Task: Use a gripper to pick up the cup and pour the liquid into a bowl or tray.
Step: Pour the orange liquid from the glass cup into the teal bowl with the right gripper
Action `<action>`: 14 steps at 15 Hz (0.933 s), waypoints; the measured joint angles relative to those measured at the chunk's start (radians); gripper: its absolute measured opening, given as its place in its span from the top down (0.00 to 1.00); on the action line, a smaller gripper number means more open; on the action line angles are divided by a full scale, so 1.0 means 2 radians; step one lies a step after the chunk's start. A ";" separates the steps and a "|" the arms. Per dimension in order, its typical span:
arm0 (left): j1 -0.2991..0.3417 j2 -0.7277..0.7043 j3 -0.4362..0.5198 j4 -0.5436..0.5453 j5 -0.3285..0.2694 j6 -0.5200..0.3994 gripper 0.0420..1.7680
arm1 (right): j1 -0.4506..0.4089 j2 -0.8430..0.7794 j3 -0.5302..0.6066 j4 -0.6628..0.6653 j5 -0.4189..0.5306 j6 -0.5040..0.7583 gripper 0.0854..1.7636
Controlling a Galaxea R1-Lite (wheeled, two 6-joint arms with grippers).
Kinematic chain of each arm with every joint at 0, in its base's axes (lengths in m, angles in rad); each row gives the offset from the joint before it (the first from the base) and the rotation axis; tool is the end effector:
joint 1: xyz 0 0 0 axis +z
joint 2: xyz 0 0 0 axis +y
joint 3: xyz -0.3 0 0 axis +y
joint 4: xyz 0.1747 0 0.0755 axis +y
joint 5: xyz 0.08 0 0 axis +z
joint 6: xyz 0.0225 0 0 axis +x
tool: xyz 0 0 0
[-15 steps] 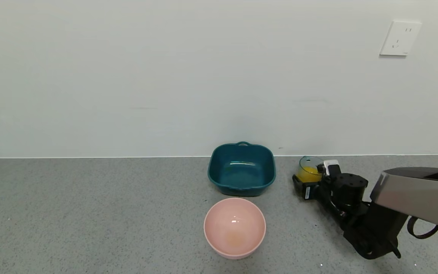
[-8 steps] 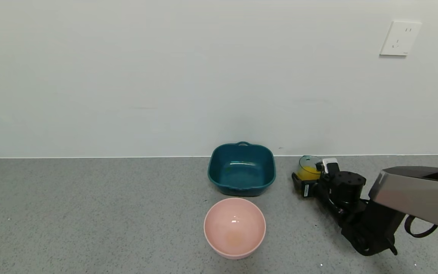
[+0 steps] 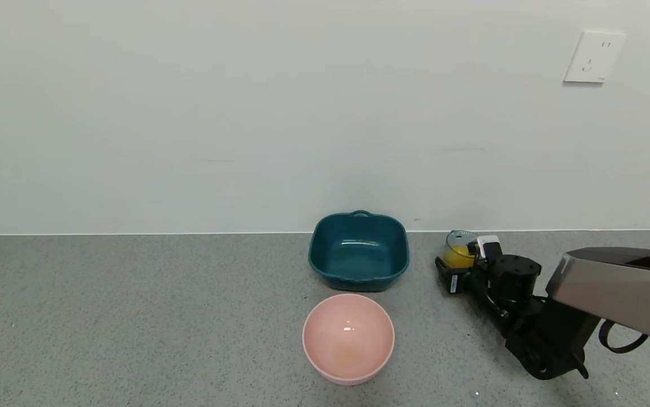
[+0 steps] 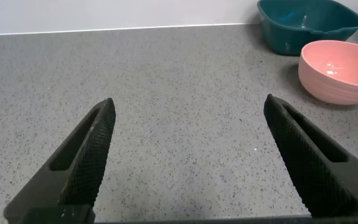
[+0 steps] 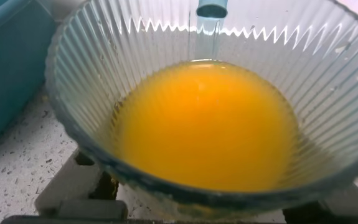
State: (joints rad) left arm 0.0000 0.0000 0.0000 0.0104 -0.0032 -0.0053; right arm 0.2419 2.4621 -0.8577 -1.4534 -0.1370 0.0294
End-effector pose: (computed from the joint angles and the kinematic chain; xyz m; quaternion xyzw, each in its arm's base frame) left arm -0.0228 -0.0001 0.0744 -0.0027 0.0052 -0.0016 1.0000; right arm 0.3931 0.0938 -0.0040 0.0004 0.0748 0.0512 0.9959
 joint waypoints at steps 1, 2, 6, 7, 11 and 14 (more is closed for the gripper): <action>0.000 0.000 0.000 0.000 0.000 0.000 0.03 | 0.000 0.000 0.000 0.001 0.000 0.000 0.23; 0.000 0.000 0.000 0.000 0.000 0.000 0.03 | 0.000 -0.001 0.000 0.002 0.000 0.000 0.23; 0.000 0.000 0.000 0.000 0.000 0.000 0.03 | 0.000 -0.001 0.001 0.002 0.000 0.000 0.23; 0.000 0.000 0.000 0.000 0.000 0.000 0.03 | 0.001 -0.001 0.001 0.002 0.000 0.001 0.23; 0.000 0.000 0.000 0.000 0.000 0.000 0.03 | 0.002 -0.003 0.003 0.002 0.000 0.000 0.23; 0.000 0.000 0.000 0.000 0.000 0.000 0.03 | 0.004 -0.005 0.005 0.003 0.000 0.000 0.23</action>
State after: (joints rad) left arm 0.0000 0.0000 0.0000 0.0109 -0.0032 -0.0057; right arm 0.2491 2.4515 -0.8481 -1.4470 -0.1374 0.0291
